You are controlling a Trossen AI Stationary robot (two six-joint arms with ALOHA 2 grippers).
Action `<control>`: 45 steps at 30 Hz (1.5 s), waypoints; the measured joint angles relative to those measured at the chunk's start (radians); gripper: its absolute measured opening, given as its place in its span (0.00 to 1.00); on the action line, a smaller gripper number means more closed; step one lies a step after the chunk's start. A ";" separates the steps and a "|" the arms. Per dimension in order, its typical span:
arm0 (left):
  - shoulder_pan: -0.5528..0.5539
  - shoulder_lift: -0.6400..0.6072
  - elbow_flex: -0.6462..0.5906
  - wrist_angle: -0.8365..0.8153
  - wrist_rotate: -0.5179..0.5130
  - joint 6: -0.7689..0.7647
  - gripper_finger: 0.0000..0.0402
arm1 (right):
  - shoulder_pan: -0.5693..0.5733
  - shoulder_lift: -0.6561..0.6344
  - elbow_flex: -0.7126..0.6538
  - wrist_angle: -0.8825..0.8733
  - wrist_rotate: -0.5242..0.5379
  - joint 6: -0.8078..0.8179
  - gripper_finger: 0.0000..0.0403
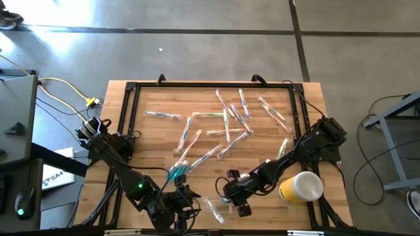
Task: Pick & Place toothbrushing station
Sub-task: Put the mouthwash into the transparent organizer, then put the blue toothbrush into the transparent organizer
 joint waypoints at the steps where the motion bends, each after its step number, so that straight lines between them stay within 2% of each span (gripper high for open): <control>1: 0.000 0.000 0.000 -0.004 0.000 -0.006 0.51 | 0.000 -0.002 0.000 0.000 0.000 0.000 0.30; 12: 0.000 0.000 0.000 -0.020 0.000 -0.011 0.51 | 0.000 -0.006 0.000 0.061 0.005 -0.025 0.31; 20: 0.000 0.000 0.000 -0.026 0.020 -0.029 0.51 | 0.000 -0.104 0.001 0.061 -0.056 -0.053 0.37; 25: -0.006 0.000 0.000 -0.039 0.023 -0.042 0.51 | 0.003 -0.184 0.003 -0.026 -0.152 -0.104 0.37; 29: -0.017 0.000 0.000 -0.051 0.024 -0.062 0.51 | 0.010 -0.256 0.003 -0.214 -0.156 -0.068 0.35; 33: -0.026 0.000 0.000 -0.050 0.016 -0.063 0.51 | 0.005 -0.307 0.002 -0.438 -0.057 0.042 0.32; 36: -0.032 0.000 0.000 -0.049 0.011 -0.064 0.51 | 0.005 -0.313 0.001 -0.550 0.103 0.076 0.30; 39: -0.031 0.000 0.000 -0.050 0.008 -0.064 0.51 | -0.001 -0.304 -0.001 -0.568 0.241 0.054 0.28; 42: -0.031 0.000 0.000 -0.049 0.008 -0.064 0.51 | -0.013 -0.285 -0.024 -0.568 0.256 0.050 0.28; 45: -0.031 0.000 0.000 -0.050 0.008 -0.064 0.51 | -0.027 -0.270 -0.053 -0.546 0.217 0.051 0.28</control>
